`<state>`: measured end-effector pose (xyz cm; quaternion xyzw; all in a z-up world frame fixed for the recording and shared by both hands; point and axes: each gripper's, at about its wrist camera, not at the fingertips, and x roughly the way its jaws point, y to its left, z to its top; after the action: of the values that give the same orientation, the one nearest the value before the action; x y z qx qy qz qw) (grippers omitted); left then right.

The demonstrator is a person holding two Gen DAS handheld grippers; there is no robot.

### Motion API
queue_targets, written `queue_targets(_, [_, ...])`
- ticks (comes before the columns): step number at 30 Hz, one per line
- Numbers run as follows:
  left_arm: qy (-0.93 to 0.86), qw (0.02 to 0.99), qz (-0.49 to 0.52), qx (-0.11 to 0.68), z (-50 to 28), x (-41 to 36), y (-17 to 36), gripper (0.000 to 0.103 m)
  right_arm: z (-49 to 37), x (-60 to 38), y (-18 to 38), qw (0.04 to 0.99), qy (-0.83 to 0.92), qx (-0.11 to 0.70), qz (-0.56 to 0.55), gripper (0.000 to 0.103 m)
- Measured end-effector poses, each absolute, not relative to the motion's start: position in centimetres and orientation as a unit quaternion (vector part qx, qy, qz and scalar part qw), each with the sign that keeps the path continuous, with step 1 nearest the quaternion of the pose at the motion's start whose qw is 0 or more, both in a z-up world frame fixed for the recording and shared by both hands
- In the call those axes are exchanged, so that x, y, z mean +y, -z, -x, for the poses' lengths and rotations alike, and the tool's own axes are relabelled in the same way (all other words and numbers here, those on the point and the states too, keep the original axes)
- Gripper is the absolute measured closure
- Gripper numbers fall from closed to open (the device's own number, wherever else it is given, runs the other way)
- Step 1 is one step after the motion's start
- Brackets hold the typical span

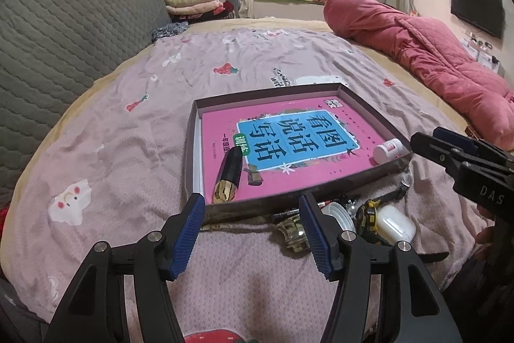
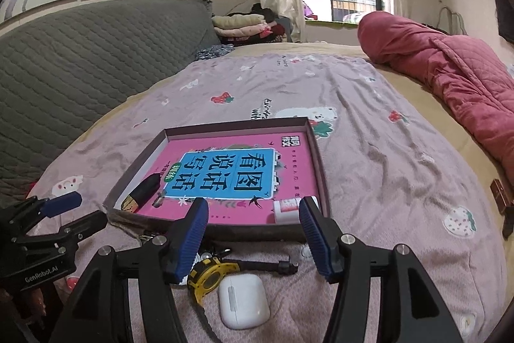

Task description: Organize rigid objects

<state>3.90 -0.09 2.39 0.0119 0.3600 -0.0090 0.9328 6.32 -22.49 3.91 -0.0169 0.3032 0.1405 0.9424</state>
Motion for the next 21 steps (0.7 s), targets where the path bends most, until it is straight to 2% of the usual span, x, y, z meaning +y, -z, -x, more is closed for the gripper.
queue_targets(21, [0.008, 0.928, -0.012, 0.373, -1.8, 0.0, -3.8, 0.039, -1.8, -22.1, -4.1, 0.944, -0.119, 0.302, 0.059, 0.045])
